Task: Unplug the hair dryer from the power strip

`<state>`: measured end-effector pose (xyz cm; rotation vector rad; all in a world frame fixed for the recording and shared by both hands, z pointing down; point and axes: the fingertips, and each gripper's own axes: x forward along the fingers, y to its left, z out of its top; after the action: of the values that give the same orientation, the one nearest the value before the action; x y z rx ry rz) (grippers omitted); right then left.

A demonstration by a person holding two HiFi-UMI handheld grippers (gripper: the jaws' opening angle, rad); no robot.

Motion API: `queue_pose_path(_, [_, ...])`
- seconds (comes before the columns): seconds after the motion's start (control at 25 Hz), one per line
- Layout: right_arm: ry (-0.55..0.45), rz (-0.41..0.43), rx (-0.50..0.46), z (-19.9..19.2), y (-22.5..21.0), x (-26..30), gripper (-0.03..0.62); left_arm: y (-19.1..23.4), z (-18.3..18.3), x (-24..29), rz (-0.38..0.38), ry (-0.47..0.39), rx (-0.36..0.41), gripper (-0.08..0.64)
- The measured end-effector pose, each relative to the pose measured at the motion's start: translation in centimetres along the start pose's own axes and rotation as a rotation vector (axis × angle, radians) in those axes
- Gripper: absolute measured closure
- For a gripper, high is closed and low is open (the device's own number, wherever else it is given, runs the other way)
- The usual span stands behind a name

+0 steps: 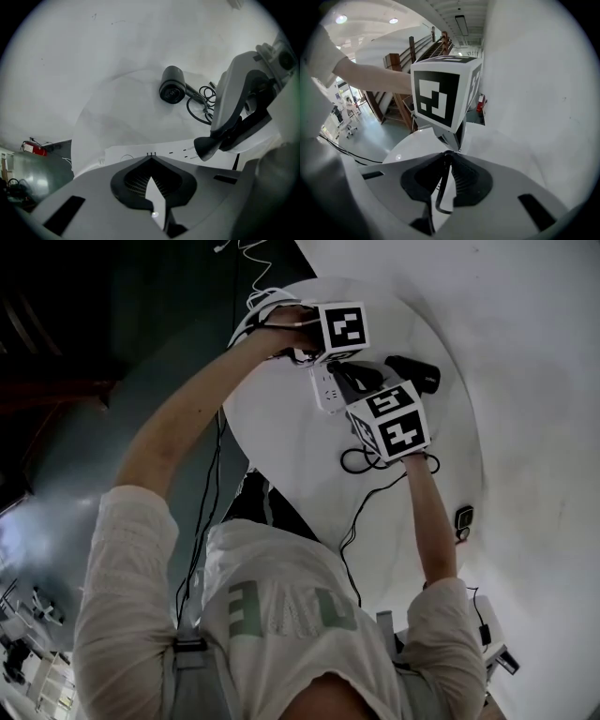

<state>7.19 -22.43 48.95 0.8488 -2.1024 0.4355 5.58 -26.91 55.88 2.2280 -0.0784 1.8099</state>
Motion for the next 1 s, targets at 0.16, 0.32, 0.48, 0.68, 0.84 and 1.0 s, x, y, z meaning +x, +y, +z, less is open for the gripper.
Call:
queue_pose_path(0.16, [-0.004, -0.006, -0.002, 0.4, 0.1, -0.3, 0.534, 0.2, -0.1, -0.1, 0.007, -0.002, -0.011, 0.551])
queue_pose_path(0.32, [-0.007, 0.0, -0.003, 0.4, 0.3, -0.5, 0.534, 0.1, -0.1, -0.1, 0.003, -0.005, -0.02, 0.549])
queue_pose_path(0.48, [-0.028, 0.014, 0.014, 0.5, 1.0, -0.6, 0.534, 0.2, 0.2, -0.1, 0.007, -0.026, -0.038, 0.549])
queue_pose_path(0.68, [-0.081, 0.046, 0.027, 0.5, 3.2, -1.2, 0.533, 0.2, 0.1, 0.0, 0.011, -0.031, -0.054, 0.549])
queue_pose_path(0.84, [-0.133, 0.095, 0.042, -0.2, 5.6, -1.1, 0.532, 0.3, 0.0, 0.2, 0.016, -0.06, -0.079, 0.549])
queue_pose_path(1.0, [-0.139, 0.13, 0.063, -1.9, 8.0, -0.3, 0.532, 0.5, 0.0, -0.1, 0.045, -0.048, -0.072, 0.549])
